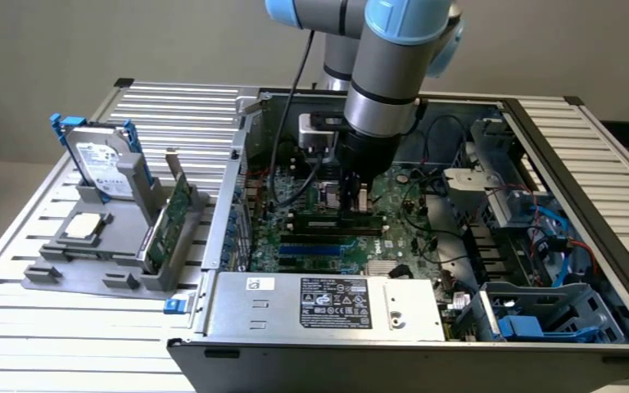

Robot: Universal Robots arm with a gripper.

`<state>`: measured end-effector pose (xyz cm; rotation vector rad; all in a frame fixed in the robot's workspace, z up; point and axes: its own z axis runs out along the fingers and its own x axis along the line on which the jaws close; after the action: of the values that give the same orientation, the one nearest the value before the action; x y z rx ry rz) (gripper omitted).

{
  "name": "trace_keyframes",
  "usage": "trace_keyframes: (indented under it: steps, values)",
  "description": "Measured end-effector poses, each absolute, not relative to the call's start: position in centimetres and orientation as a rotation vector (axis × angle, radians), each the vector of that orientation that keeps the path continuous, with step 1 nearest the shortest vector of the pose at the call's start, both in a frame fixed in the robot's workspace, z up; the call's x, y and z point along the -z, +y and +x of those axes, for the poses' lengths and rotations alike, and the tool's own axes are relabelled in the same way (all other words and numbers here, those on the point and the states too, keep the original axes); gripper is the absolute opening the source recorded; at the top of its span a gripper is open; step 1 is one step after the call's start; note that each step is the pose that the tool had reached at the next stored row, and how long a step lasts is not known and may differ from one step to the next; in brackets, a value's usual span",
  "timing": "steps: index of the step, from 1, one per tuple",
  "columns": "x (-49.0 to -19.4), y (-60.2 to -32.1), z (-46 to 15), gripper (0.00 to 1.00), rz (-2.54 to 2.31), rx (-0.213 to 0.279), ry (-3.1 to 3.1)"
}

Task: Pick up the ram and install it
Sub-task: 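Insert the ram into the slot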

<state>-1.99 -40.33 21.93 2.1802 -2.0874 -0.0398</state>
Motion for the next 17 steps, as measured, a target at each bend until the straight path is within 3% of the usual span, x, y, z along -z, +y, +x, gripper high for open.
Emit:
trace_keyframes:
  steps: [17]
  values:
    - [-22.00,-40.33,-1.99,0.14,2.181,0.039,-2.086]
